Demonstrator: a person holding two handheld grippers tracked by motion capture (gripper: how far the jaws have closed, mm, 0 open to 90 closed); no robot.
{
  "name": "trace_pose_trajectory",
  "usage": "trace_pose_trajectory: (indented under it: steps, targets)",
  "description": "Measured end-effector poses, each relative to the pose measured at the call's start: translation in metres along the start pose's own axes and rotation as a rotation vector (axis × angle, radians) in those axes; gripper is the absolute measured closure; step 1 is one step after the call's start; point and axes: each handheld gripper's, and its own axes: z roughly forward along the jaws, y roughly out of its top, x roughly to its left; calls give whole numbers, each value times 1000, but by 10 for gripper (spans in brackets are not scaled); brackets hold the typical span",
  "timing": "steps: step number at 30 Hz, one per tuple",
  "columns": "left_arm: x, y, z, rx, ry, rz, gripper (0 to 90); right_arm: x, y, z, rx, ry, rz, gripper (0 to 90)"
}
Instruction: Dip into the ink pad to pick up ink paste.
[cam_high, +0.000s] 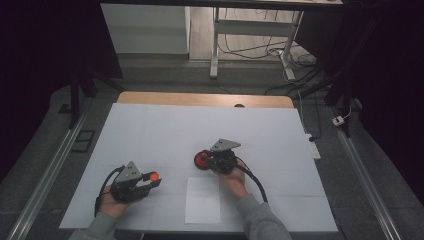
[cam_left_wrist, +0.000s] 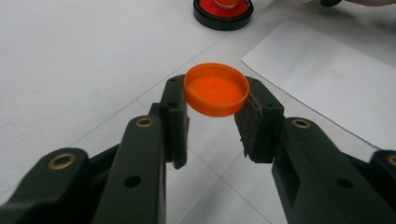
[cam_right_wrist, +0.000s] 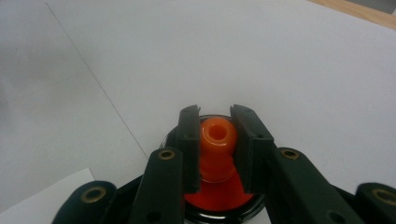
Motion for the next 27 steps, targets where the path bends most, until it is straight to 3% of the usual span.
trace_pose_trajectory:
  steps: [12, 22, 27]
  targets:
    - [0, 0, 0, 0, 1, -2, 647, 2, -1, 0, -3, -12, -2, 727]
    - [0, 0, 0, -2, 1, -1, 648, 2, -5, 0, -38, -16, 10, 727]
    - [1, 0, -1, -5, 4, -3, 647, 2, -1, -1, -8, -12, 0, 724]
